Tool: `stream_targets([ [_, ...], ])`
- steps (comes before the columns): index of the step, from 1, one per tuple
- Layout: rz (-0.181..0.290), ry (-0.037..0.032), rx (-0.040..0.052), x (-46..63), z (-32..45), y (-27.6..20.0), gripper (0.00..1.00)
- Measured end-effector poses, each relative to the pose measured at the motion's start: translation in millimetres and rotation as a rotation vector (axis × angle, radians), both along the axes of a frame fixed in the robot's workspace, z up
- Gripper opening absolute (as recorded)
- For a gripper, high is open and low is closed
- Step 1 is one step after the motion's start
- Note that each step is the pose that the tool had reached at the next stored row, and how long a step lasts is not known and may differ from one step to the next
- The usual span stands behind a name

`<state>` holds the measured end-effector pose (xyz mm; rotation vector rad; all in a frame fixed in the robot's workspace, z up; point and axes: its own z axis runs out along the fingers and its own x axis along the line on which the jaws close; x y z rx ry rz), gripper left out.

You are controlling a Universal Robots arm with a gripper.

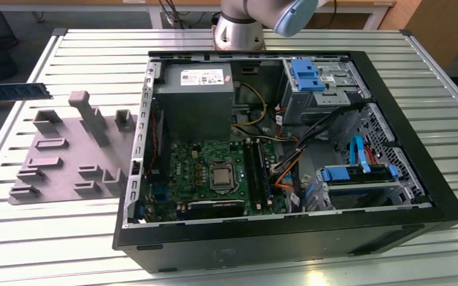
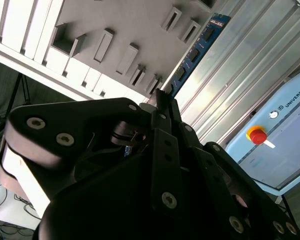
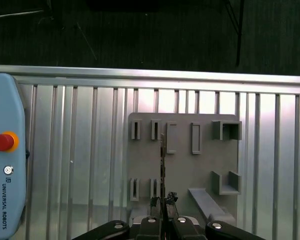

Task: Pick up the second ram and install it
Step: 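Pick up the second ram and move it above second insertion slot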

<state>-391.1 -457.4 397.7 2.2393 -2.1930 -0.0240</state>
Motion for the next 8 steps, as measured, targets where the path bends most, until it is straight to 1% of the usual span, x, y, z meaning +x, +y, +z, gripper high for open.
stream_targets([
  [8, 0.0, 0.0, 0.0, 4.2, 0.0, 0.0, 0.14],
])
